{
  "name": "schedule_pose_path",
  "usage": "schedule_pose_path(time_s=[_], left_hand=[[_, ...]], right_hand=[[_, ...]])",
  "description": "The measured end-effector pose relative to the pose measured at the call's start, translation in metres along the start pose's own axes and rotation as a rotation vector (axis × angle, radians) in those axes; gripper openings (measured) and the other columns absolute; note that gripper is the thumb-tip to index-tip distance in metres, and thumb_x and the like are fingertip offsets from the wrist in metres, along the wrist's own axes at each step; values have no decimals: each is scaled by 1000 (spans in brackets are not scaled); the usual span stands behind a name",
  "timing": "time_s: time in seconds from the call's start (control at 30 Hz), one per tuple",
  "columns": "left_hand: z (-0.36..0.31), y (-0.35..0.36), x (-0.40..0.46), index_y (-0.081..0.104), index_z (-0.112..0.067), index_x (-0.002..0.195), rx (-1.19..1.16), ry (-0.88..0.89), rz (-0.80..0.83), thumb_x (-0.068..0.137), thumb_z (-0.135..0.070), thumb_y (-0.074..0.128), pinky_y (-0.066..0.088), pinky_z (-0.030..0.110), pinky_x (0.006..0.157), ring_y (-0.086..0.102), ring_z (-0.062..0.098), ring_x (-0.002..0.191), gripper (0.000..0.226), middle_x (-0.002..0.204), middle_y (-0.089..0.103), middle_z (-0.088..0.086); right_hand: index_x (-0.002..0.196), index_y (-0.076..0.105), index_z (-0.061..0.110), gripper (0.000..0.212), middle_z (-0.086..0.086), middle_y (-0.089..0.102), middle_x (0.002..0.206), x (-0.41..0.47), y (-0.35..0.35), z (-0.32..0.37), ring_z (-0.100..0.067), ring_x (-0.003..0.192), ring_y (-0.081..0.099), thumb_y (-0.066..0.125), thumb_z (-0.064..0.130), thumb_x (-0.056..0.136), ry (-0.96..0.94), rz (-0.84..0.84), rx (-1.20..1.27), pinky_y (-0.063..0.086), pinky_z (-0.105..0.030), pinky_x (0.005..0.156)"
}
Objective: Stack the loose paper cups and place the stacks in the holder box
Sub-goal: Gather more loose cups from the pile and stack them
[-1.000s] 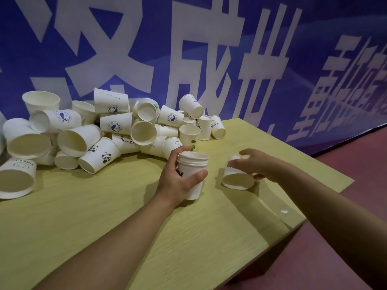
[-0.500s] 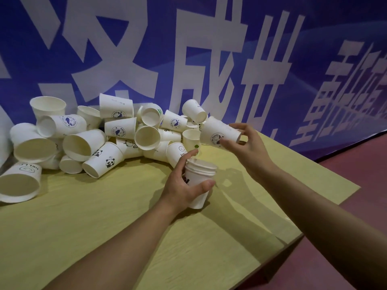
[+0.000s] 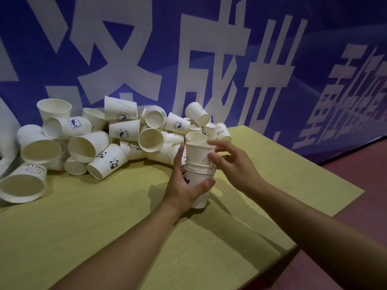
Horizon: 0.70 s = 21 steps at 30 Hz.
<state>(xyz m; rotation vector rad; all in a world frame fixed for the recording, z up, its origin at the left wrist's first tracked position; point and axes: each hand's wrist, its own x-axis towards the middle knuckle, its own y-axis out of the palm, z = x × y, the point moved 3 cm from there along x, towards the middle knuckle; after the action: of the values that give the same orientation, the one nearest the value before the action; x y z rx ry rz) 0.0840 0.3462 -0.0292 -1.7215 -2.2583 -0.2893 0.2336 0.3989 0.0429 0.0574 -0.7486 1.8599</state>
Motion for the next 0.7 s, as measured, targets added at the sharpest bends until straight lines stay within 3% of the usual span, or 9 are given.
schedule_pose_path(time_s=[0.1, 0.17, 0.27, 0.4, 0.57, 0.7], left_hand=[[0, -4, 2, 28, -61, 144, -13, 26, -61, 58, -53, 86, 50, 17, 89, 54, 3, 126, 104, 144, 49, -15], [-1, -5, 3, 43, -54, 131, -19, 34, -92, 57, -51, 87, 50, 12, 85, 58, -3, 117, 86, 133, 55, -19], [-1, -4, 3, 49, -46, 119, -30, 18, -135, 52, -52, 85, 51, 14, 80, 62, -4, 102, 76, 120, 61, -16], [2, -4, 4, 50, -48, 122, -39, 21, -146, 51, -53, 84, 52, 20, 89, 61, 3, 111, 79, 126, 58, -18], [2, -5, 4, 49, -47, 125, -33, 21, -145, 52, -54, 83, 54, 26, 93, 61, 9, 115, 81, 128, 58, -16], [2, -5, 4, 49, -50, 125, -23, 16, -141, 53, -55, 83, 53, 20, 89, 60, 1, 113, 80, 126, 58, -21]], right_hand=[[126, 64, 43, 29, 15, 58, 126, -8, 9, -10, -1, 109, 56, 50, 44, 100, -14, 96, -130, 49, -25, 87], [130, 58, 47, 31, 16, 54, 130, -9, 13, -14, 3, 111, 52, 47, 45, 101, 1, 131, -136, 44, -21, 87], [133, 56, 47, 32, 17, 58, 129, 3, 11, -19, 0, 111, 56, 47, 38, 104, -19, 37, -45, 49, -29, 92], [142, 50, 35, 45, 14, 56, 121, 43, 15, -36, -8, 103, 59, 60, 28, 99, 62, -119, -169, 53, -32, 89], [153, 30, 24, 86, 0, 49, 144, 87, 33, -73, -23, 125, 53, 80, 36, 84, 294, -86, -46, 49, -42, 101], [152, 32, 21, 91, -1, 49, 149, 105, 48, -87, -24, 133, 49, 85, 29, 79, 282, -59, 42, 45, -47, 109]])
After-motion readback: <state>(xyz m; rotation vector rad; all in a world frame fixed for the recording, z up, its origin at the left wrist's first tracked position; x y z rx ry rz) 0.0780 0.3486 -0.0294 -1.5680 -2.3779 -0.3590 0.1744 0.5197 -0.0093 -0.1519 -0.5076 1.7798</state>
